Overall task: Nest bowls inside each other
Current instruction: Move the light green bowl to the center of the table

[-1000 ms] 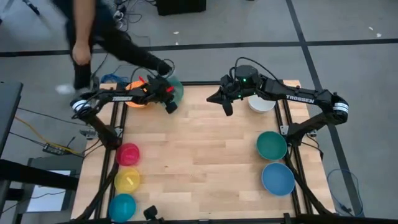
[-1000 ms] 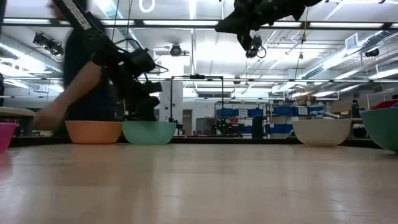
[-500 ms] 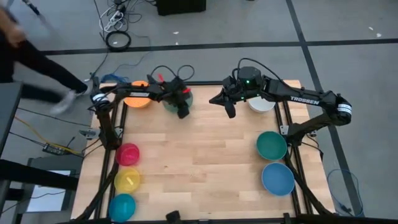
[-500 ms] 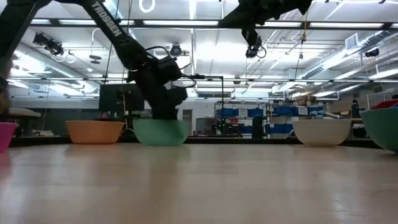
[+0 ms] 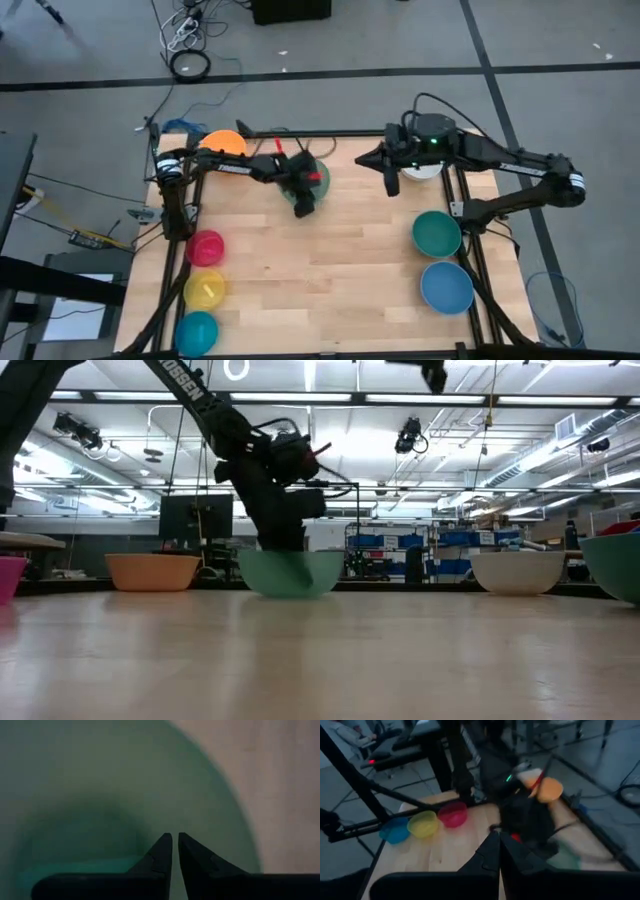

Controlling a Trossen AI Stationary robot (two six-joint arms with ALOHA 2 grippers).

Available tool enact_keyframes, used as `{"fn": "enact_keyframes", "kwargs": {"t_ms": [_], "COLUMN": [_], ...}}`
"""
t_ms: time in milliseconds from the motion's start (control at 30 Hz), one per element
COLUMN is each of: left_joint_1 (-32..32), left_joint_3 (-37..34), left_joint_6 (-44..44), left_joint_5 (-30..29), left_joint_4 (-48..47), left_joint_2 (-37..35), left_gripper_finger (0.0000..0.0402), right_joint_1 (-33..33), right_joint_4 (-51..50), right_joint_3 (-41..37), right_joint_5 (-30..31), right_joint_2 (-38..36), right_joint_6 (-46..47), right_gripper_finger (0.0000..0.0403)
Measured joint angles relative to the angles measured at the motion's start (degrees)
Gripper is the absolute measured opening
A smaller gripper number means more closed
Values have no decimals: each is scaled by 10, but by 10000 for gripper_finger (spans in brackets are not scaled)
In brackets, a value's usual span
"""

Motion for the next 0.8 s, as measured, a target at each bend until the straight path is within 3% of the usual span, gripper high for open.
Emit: {"fn": "enact_keyframes", "kwargs": {"t_ms": [267, 567, 800], "left_joint_1": [-91, -168, -197], "left_joint_3": [0, 0, 16], "left_joint_6": [-65, -122, -112], "left_joint_5": [0, -23, -84], "left_joint_4": [49, 85, 91], "left_joint_2": [0, 1, -1], "left_gripper_finger": [43, 43, 43], "right_joint_1": [56, 122, 156], "right_joint_4": [-45, -47, -48], "right_joint_3": [0, 0, 0], "right_joint_5": [92, 155, 185], "right_joint_2": [-45, -39, -39], "right_joint_6": [19, 20, 20], "right_gripper_finger": [0, 0, 0]}}
